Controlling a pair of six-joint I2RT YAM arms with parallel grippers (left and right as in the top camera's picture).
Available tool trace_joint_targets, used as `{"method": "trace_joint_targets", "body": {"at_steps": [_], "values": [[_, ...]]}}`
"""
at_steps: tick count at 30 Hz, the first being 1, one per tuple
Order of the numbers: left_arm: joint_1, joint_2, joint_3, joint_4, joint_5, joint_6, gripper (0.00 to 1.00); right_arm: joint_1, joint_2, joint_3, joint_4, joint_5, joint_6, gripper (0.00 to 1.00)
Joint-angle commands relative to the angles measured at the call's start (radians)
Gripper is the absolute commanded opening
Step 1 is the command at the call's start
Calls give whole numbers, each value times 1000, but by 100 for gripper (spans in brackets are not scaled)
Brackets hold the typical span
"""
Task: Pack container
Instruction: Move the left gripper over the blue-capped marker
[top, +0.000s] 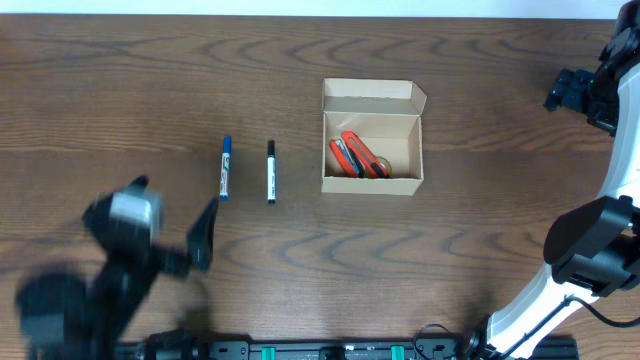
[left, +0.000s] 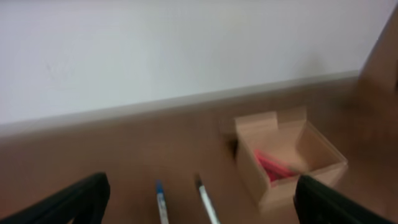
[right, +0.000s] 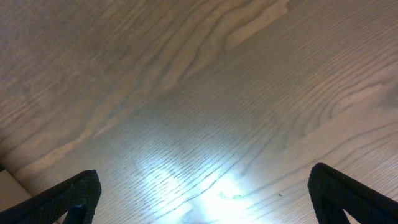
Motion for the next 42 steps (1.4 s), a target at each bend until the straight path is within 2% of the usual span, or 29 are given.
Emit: {"method": "trace_joint_targets", "body": {"at_steps": [1, 4, 7, 9, 11, 15, 20, 30, 42], "values": [[6, 244, 172, -143, -97, 21, 95, 0, -7, -5, 0, 0, 14, 99], [6, 410, 270, -190, -77, 18, 95, 0, -8, -5, 0, 0, 14, 99], [6, 541, 301, -152, 32, -8, 95, 0, -7, -5, 0, 0, 14, 99], [6, 605, 301, -143, 36, -31, 95, 0, -8, -5, 0, 0, 14, 99], [5, 675, 301, -161, -18, -79, 95, 0, -7, -5, 0, 0, 14, 99], [-7, 812, 301, -233, -266, -183, 95, 0, -8, -5, 0, 0, 14, 99], [-61, 954, 301, -229, -423, -204, 95, 0, -8, -5, 0, 0, 14, 99], [-216, 1065, 301, -170, -605, -261, 95, 0, -7, -5, 0, 0, 14, 99], [-228, 1167, 301, -132, -610, -259, 95, 0, -8, -5, 0, 0, 14, 99]]}}
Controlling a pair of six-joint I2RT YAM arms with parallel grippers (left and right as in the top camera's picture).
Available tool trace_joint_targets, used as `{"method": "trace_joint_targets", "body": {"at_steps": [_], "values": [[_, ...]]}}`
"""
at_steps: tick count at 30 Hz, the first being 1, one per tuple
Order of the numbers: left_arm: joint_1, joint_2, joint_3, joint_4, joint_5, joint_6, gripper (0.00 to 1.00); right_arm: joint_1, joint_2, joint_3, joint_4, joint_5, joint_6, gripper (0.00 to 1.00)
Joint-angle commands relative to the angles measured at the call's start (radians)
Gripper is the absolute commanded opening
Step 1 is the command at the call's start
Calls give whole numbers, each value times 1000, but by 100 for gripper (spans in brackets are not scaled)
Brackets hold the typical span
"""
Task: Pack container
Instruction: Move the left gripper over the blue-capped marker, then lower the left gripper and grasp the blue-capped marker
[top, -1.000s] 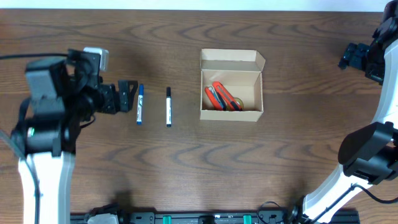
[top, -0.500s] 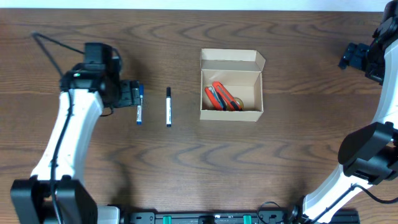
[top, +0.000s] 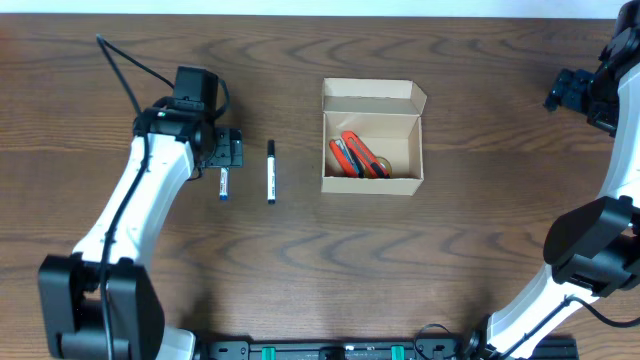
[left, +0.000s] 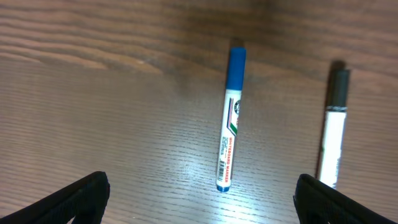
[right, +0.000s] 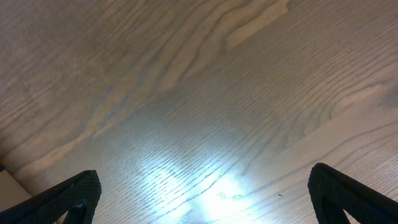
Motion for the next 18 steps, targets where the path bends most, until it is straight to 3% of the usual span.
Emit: {"method": "trace_joint_targets", "body": {"at_steps": [1, 9, 18], "values": [[3, 55, 11, 5, -24, -11, 95, 0, -7, -4, 0, 0, 14, 99], [3, 128, 11, 32, -13, -11, 95, 0, -7, -4, 0, 0, 14, 99], [3, 186, 11, 48, 150, 42, 95, 0, -7, -4, 0, 0, 14, 99]]}}
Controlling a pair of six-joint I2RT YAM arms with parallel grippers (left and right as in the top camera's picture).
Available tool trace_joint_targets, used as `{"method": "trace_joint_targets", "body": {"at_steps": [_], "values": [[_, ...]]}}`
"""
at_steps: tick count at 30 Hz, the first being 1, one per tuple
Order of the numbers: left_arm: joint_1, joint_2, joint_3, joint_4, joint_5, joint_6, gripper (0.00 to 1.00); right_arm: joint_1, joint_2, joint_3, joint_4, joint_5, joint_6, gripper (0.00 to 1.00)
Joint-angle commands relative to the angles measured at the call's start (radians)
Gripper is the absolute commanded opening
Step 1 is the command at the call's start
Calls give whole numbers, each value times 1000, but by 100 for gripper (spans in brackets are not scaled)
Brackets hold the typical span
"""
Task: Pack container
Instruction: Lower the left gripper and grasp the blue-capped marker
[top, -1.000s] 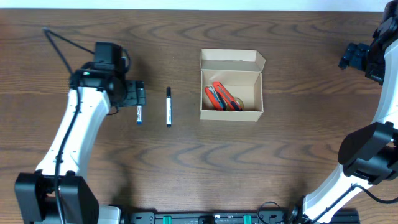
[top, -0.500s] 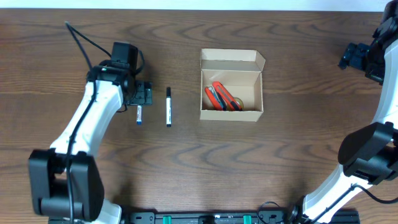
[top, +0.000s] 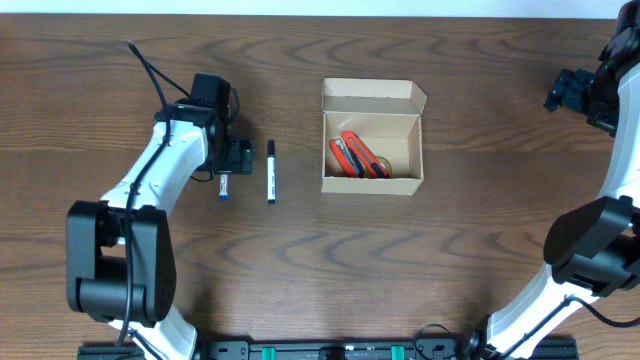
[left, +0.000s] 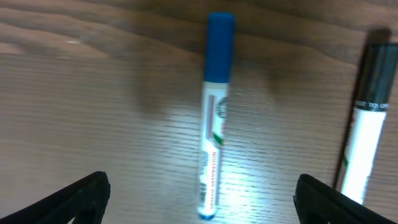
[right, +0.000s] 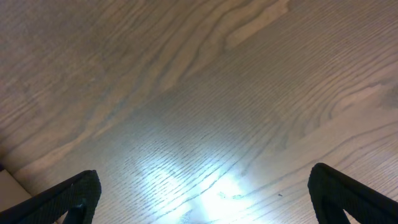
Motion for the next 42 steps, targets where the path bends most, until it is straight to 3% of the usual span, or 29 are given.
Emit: {"method": "trace_joint_targets", "body": {"at_steps": [1, 20, 42], "values": [[3, 11, 11, 6, 68, 26, 95, 0, -8, -4, 0, 0, 14, 99], [63, 15, 11, 55, 80, 45, 95, 0, -8, -4, 0, 0, 14, 99], [63, 143, 11, 58, 74, 44, 95, 0, -7, -4, 0, 0, 14, 99]]}}
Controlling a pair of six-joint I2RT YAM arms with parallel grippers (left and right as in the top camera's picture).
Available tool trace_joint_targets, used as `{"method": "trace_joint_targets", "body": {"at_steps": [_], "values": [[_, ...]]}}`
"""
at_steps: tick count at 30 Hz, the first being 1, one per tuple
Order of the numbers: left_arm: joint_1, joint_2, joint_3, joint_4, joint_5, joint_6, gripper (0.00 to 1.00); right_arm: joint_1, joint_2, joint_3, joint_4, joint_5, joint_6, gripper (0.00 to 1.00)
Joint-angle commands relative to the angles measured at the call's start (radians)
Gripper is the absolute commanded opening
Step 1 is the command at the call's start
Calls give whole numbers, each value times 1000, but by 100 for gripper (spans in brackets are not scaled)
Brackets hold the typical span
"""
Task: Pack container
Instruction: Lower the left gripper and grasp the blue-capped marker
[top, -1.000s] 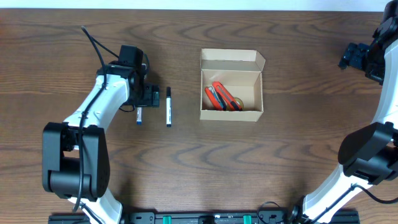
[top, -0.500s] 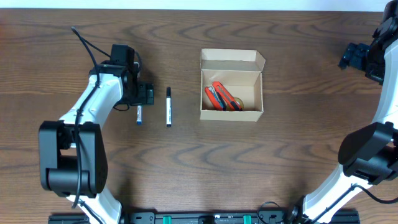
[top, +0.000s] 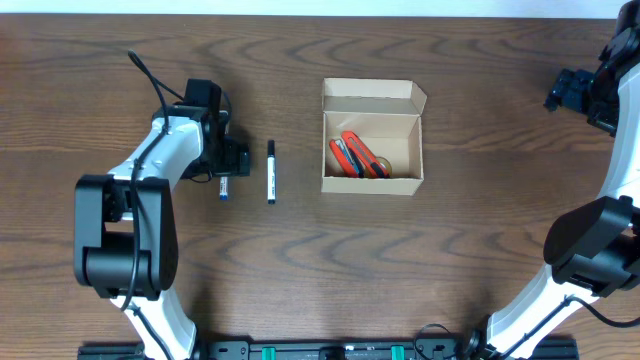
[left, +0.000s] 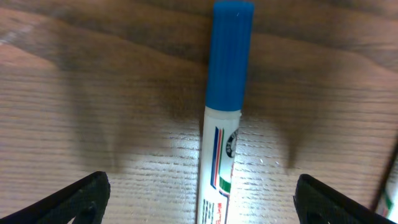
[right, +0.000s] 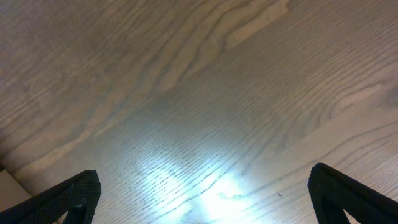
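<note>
A blue-capped whiteboard marker (left: 224, 118) lies flat on the wooden table, its end (top: 223, 190) poking out below my left gripper (top: 226, 160), which is down over it. That gripper (left: 200, 202) is open, one finger either side of the marker and apart from it. A black-capped marker (top: 271, 172) lies just to the right. The open cardboard box (top: 371, 137) holds red-handled items (top: 352, 155). My right gripper (right: 202, 199) is open over bare wood at the far right edge.
The box's lid flap (top: 372, 93) stands open at its back. The left arm (top: 165, 150) stretches across the table's left part. The right arm (top: 610, 150) rises along the right edge.
My left gripper has come lower over the blue marker, which now fills more of the left wrist view. The jaws are still open. The right arm has not moved.
First my left arm was low at the front left, blurred, with both markers and the box ahead. Then it stood open above the blue marker, then closer. Now it straddles the marker near the table.
</note>
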Motion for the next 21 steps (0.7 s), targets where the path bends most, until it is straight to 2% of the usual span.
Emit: {"method": "trace_joint_targets", "body": {"at_steps": [1, 5, 21], "values": [[3, 27, 11, -2, -19, 6, 95, 0, -7, -4, 0, 0, 14, 99], [3, 27, 11, 0, -76, -5, 95, 0, -7, -4, 0, 0, 14, 99], [3, 27, 11, 20, -79, -9, 95, 0, -8, -4, 0, 0, 14, 99]]}}
